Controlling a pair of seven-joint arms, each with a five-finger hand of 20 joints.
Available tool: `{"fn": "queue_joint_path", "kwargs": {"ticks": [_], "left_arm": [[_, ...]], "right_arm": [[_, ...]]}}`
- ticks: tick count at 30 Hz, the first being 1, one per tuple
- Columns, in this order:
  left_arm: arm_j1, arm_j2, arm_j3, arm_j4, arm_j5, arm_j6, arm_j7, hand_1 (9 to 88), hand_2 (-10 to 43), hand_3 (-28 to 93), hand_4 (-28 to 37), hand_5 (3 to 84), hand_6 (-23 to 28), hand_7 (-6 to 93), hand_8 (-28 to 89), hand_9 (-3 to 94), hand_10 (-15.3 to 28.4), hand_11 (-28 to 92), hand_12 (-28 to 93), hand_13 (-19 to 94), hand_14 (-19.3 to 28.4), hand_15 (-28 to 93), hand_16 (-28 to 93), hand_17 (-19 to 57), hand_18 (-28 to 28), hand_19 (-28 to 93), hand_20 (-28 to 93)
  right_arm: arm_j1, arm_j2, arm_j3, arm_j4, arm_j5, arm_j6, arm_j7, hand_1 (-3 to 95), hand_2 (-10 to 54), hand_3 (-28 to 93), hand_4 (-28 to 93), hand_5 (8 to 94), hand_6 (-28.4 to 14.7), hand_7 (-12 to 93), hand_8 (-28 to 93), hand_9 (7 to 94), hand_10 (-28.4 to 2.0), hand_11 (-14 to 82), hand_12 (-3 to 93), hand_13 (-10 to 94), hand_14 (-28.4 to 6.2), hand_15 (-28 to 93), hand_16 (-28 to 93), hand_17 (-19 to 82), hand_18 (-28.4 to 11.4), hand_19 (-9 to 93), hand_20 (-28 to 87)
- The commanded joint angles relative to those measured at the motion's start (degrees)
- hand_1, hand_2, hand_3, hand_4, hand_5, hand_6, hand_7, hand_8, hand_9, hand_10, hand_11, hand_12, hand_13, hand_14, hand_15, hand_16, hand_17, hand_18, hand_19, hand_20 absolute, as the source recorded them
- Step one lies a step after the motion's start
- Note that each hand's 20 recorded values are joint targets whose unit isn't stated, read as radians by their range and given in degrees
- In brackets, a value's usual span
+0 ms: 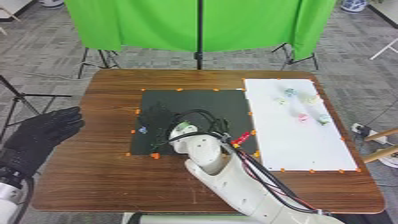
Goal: Arrange flowers
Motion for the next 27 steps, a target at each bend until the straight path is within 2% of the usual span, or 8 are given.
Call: {"fn": "queue_joint_path", "kwargs": {"ticks": [1,12,19,23,24,25,27], "left_arm": [[0.8,-0.21,0.06,0.14,0.20,-0.42,-0.61,31.2,5.6,69,-22.3,46.9,13.8,6.9,-4,34.0,25.1,12,21,20,25.3,31,2,-9.1,23.4,48,6],[0.3,-0.19,0.45,0.40,0.30,-0.37,-0.75,31.7,5.9,68,-21.2,47.0,15.0,4.1,-3,32.8,26.1,8,22,19,25.7,30,3,-8.7,23.1,48,7],[1.0,-0.65,0.28,0.14,0.25,-0.01,-0.39,31.8,6.0,68,-21.0,46.9,15.0,3.6,-3,33.0,25.1,9,22,20,25.2,31,4,-8.5,23.1,48,7],[2.3,-1.85,-0.26,-0.40,0.34,0.12,0.39,31.8,6.4,67,-20.9,45.0,13.9,2.8,-3,32.7,23.0,10,22,21,22.9,33,3,-8.0,22.9,48,7],[2.6,-2.12,-0.38,-0.49,0.40,0.20,0.81,31.8,6.5,66,-20.5,44.5,13.4,2.9,-3,32.7,21.6,11,22,22,21.9,34,3,-7.9,22.9,49,7],[2.5,-2.38,-0.60,-0.49,0.37,0.02,0.52,31.6,6.5,66,-20.2,43.5,12.1,3.9,-3,32.6,19.9,12,22,23,20.9,35,2,-7.7,22.9,49,7],[3.3,-2.79,-0.76,-0.75,0.41,0.21,0.95,31.1,6.6,65,-19.8,42.5,9.9,6.3,-4,33.4,16.4,17,21,24,19.0,36,0,-7.2,22.7,50,6]], "right_arm": [[1.0,-0.3,-0.4,-0.9,-5.0,0.5,3.1,40.9,-9.5,85,-28,69.3,3.5,49,-17,83.5,-1.9,20.8,48.0,72,-1.6,60,34,32,-16.6,84,44],[1.4,-0.2,-0.4,-2.1,-3.3,-0.1,3.7,38.6,-9.5,84,-28,67.0,3.1,51,-18,80.3,-2.6,25.8,44.3,70,-2.4,64,27,31,-16.6,84,45],[1.3,0.0,0.4,-4.4,-1.0,-1.6,4.6,36.8,-9.1,83,-28,65.4,2.7,51,-19,77.3,-3.6,30.6,40.6,69,-2.6,65,27,31,-16.8,84,45],[1.9,1.2,3.1,-6.4,2.5,-1.6,4.6,32.6,-5.7,83,-27,63.3,2.1,46,-17,72.3,-5.2,37.2,34.2,68,-3.5,66,26,31,-16.9,84,45],[2.0,1.2,5.1,-6.4,2.6,-1.6,3.7,30.7,-4.5,84,-27,62.1,2.0,43,-17,70.0,-5.7,39.3,32.2,66,-3.8,67,26,30,-16.8,84,45],[2.9,2.6,5.4,-7.1,4.7,-2.3,4.9,29.2,-3.2,85,-26,61.0,1.8,39,-19,67.3,-6.3,41.0,30.3,65,-4.0,68,25,30,-16.8,84,45],[3.4,5.6,7.3,-8.5,7.4,-2.3,6.7,26.4,-1.9,86,-25,55.8,0.9,36,-24,59.9,-7.9,44.5,25.3,59,-5.4,70,23,29,-17.0,84,45]]}}
